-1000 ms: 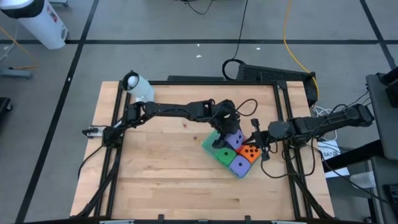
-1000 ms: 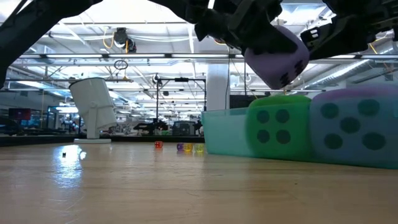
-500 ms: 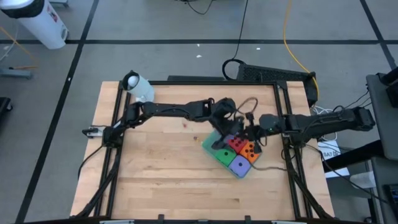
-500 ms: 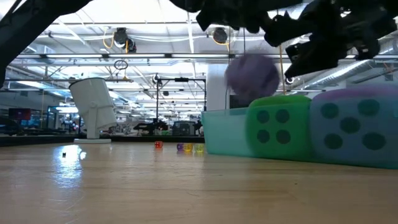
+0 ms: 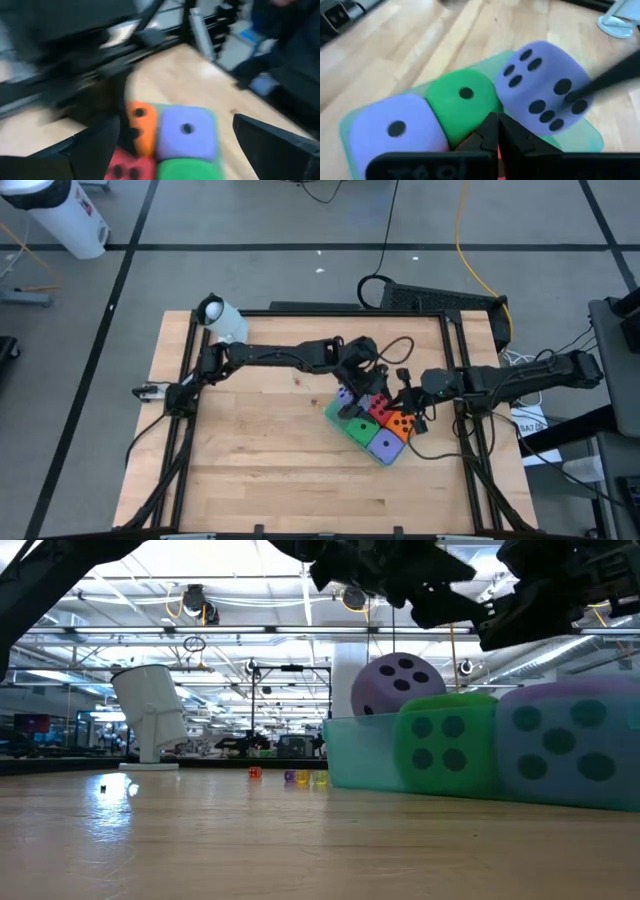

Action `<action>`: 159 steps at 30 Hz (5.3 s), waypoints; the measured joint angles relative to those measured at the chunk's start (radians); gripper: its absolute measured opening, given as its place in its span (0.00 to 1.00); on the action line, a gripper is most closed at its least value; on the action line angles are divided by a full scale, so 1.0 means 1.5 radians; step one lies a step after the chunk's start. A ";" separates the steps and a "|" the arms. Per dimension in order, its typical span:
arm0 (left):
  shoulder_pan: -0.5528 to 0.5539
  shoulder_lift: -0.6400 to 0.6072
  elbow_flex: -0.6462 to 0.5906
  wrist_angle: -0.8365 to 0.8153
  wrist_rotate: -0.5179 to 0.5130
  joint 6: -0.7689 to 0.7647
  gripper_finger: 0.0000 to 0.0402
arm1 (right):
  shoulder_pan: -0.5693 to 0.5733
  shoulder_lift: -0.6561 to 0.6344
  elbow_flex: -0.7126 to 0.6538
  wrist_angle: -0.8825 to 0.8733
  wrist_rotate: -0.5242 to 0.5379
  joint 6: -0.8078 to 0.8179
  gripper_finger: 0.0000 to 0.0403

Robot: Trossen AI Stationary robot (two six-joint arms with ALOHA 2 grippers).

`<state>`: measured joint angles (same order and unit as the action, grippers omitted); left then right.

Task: Pick & Place Dice
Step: Put the big purple dice into the bin

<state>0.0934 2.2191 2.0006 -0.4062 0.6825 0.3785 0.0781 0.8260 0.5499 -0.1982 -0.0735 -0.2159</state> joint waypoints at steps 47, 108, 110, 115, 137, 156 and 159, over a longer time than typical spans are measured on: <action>0.030 0.064 -0.004 -0.309 -0.205 0.048 0.01 | 0.014 -0.153 -0.140 0.080 0.081 0.124 0.00; 0.084 -0.034 0.003 -0.099 -0.214 0.148 0.00 | 0.005 -0.189 -0.127 0.135 0.292 0.042 0.00; 0.099 -0.030 0.004 -0.095 -0.208 0.148 0.00 | -0.006 -0.187 -0.127 0.127 0.291 0.037 0.00; 0.122 -0.011 0.005 -0.063 -0.164 0.128 0.00 | -0.039 -0.166 -0.127 0.094 0.273 0.044 0.00; 0.129 0.056 0.005 -0.073 -0.124 0.058 0.00 | -0.127 -0.073 -0.128 0.052 0.128 0.129 0.00; 0.122 0.089 0.001 -0.070 -0.194 0.048 0.00 | -0.138 -0.063 -0.132 0.090 0.115 0.128 0.00; 0.120 0.062 0.003 -0.084 -0.174 0.048 0.00 | -0.138 -0.071 -0.132 0.104 0.081 0.135 0.00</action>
<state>0.2734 2.3114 2.0045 -0.5325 0.4216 0.4498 -0.1287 0.7197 0.3523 -0.0418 0.0480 -0.0136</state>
